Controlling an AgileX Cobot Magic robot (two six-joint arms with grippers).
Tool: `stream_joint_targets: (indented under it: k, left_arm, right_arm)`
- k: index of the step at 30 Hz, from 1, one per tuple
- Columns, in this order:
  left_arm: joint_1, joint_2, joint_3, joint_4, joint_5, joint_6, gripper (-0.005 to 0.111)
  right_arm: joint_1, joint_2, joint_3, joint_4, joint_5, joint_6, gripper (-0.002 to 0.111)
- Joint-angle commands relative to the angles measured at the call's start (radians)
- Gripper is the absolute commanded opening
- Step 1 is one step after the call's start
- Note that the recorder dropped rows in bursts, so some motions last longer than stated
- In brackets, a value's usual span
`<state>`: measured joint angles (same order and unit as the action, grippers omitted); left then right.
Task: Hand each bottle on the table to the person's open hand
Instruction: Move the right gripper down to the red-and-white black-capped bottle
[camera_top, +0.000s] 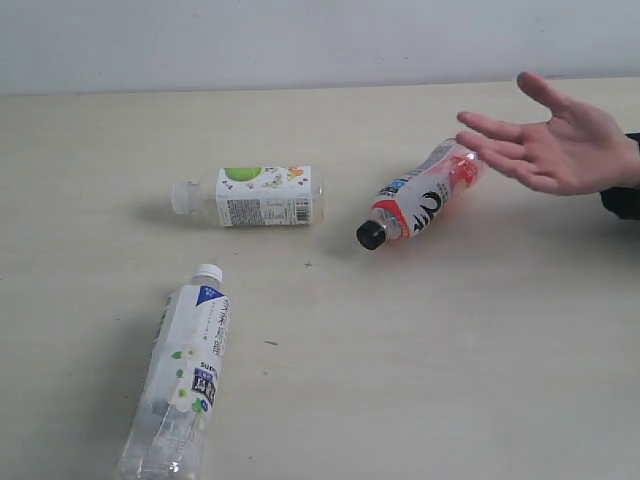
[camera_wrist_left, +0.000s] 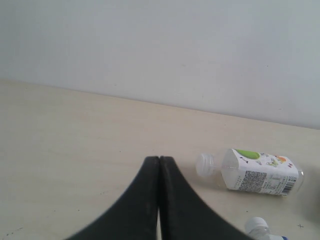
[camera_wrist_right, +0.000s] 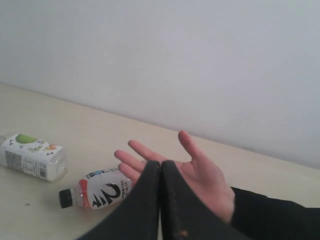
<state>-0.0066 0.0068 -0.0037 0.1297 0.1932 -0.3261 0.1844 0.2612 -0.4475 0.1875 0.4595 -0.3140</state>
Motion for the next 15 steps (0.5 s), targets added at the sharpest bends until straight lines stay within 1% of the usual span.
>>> stream_joint_targets:
  k: [1,3,5,7,11,15]
  left_arm:
    - [-0.005,-0.007,0.004,-0.005,-0.002,0.000,0.000]
    - [-0.005,-0.007,0.004,-0.005,-0.002,0.000,0.000]
    - [-0.005,-0.007,0.004,-0.005,-0.002,0.000,0.000]
    - [-0.005,-0.007,0.004,-0.005,-0.002,0.000,0.000]
    - [-0.005,-0.007,0.004,-0.005,-0.002,0.000,0.000]
    - [-0.005,-0.007,0.004,-0.005,-0.002,0.000,0.000]
  right_arm:
    - [-0.003,-0.006,0.004,0.002,-0.025,0.003,0.000]
    - [-0.003,-0.006,0.004,0.049,-0.048,0.003,0.000]
    - [-0.003,-0.006,0.004,0.147,-0.104,0.003,0.000]
    - [-0.003,-0.006,0.004,0.211,-0.120,0.003,0.000]
    - [-0.003,-0.006,0.004,0.177,-0.113,0.001,0.000]
    - [-0.003,-0.006,0.004,0.171,-0.170,0.001,0.000]
